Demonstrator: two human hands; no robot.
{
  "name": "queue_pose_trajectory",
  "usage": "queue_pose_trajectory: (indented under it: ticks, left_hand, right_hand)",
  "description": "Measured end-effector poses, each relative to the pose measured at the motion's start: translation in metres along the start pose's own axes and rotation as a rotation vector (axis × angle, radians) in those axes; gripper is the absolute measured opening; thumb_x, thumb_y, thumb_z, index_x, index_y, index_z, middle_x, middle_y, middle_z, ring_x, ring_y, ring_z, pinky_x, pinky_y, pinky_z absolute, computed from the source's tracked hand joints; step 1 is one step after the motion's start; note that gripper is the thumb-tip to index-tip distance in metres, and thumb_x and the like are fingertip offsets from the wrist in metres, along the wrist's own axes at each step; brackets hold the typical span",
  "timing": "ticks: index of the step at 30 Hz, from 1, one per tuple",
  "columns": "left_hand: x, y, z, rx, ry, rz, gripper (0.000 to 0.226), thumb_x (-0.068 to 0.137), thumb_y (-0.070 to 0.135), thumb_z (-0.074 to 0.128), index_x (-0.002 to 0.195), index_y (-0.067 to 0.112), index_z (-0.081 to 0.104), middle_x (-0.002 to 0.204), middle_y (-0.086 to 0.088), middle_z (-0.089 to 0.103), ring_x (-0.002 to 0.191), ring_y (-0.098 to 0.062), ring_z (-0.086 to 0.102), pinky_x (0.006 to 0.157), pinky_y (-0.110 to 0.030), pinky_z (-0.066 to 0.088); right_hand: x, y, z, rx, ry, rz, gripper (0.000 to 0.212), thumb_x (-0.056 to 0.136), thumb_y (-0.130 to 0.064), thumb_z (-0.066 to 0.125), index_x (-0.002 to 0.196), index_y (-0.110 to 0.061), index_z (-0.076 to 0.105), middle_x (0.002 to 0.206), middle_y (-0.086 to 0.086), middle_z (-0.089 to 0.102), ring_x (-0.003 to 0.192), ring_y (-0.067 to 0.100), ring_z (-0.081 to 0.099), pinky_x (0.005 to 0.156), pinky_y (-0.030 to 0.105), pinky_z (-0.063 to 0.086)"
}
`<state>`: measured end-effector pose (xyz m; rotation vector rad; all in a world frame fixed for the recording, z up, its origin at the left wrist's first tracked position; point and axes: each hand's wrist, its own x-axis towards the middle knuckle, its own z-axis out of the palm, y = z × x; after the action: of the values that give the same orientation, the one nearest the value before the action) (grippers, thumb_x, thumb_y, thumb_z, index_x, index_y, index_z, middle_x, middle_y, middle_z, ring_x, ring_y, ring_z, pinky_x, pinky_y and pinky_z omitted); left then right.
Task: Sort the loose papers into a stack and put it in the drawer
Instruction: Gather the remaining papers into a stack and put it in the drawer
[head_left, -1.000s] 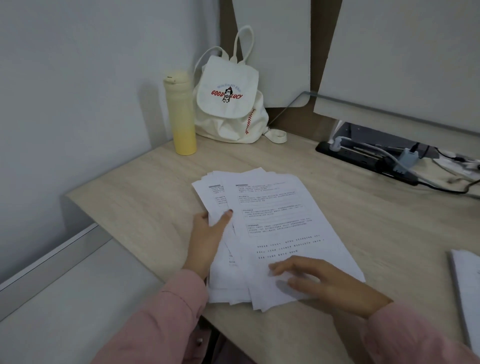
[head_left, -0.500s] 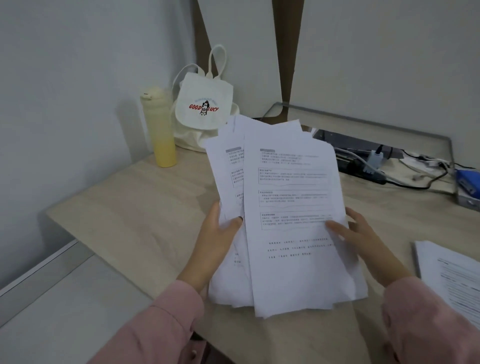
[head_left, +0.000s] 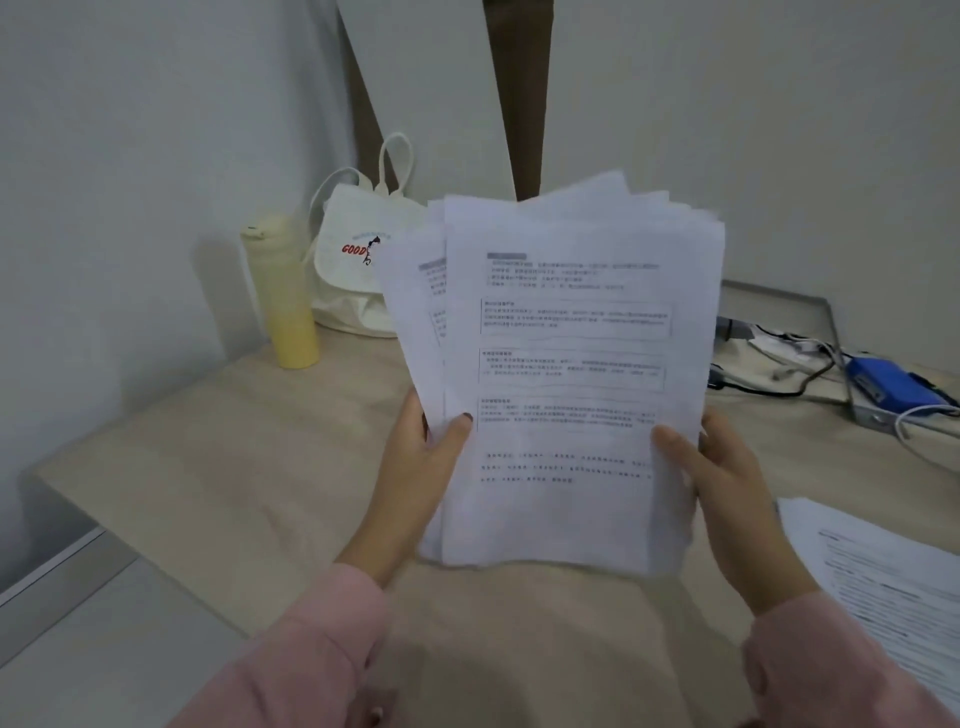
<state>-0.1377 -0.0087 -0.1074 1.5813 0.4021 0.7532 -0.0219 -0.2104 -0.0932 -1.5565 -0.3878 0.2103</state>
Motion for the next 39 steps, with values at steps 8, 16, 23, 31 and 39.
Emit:
queue_pose_trajectory:
  ticks: [8,16,23,31,39]
  left_hand:
    - [0.002,0.019,-0.002,-0.017,0.000,0.103,0.030,0.074,0.024,0.059,0.103,0.033,0.054,0.102,0.015,0.066,0.095,0.002,0.064,0.084,-0.028,0.053]
    - [-0.001,0.028,0.006,-0.032,0.021,0.197,0.029,0.076,0.020,0.058,0.101,0.032,0.052,0.097,0.020,0.066,0.095,0.003,0.063,0.081,-0.021,0.054]
    - [-0.025,-0.002,0.015,-0.041,-0.027,0.034,0.032,0.073,0.023,0.059,0.104,0.030,0.055,0.101,0.014,0.068,0.094,0.000,0.065,0.078,-0.022,0.055]
    - [-0.030,-0.004,0.018,-0.030,-0.018,0.025,0.045,0.067,0.039,0.062,0.110,0.028,0.058,0.103,0.018,0.070,0.098,-0.002,0.065,0.078,-0.020,0.053]
    - [-0.031,-0.001,0.044,0.021,-0.084,-0.074,0.029,0.088,0.005,0.056,0.107,0.026,0.057,0.103,0.012,0.066,0.083,0.008,0.064,0.066,-0.011,0.051]
  right_hand:
    - [-0.002,-0.011,-0.001,0.012,-0.070,-0.082,0.033,0.091,-0.021,0.052,0.123,-0.019,0.058,0.117,-0.010,0.067,0.103,0.002,0.063,0.085,0.023,0.050]
    - [-0.009,-0.026,0.002,0.145,0.010,-0.135,0.023,0.091,-0.020,0.051,0.111,-0.023,0.063,0.107,-0.011,0.071,0.096,0.001,0.065,0.076,0.018,0.053]
    - [-0.023,0.003,0.002,0.065,0.007,0.060,0.027,0.091,-0.003,0.047,0.105,-0.019,0.064,0.100,-0.008,0.070,0.097,0.008,0.064,0.081,0.026,0.050]
    - [-0.030,0.003,-0.008,0.041,-0.016,0.091,0.031,0.090,-0.002,0.047,0.104,-0.024,0.064,0.099,-0.013,0.072,0.095,0.004,0.065,0.073,0.018,0.050]
    - [-0.037,0.004,-0.039,-0.088,0.021,0.244,0.031,0.091,-0.008,0.050,0.117,-0.022,0.059,0.109,-0.007,0.066,0.098,0.011,0.061,0.081,0.029,0.049]
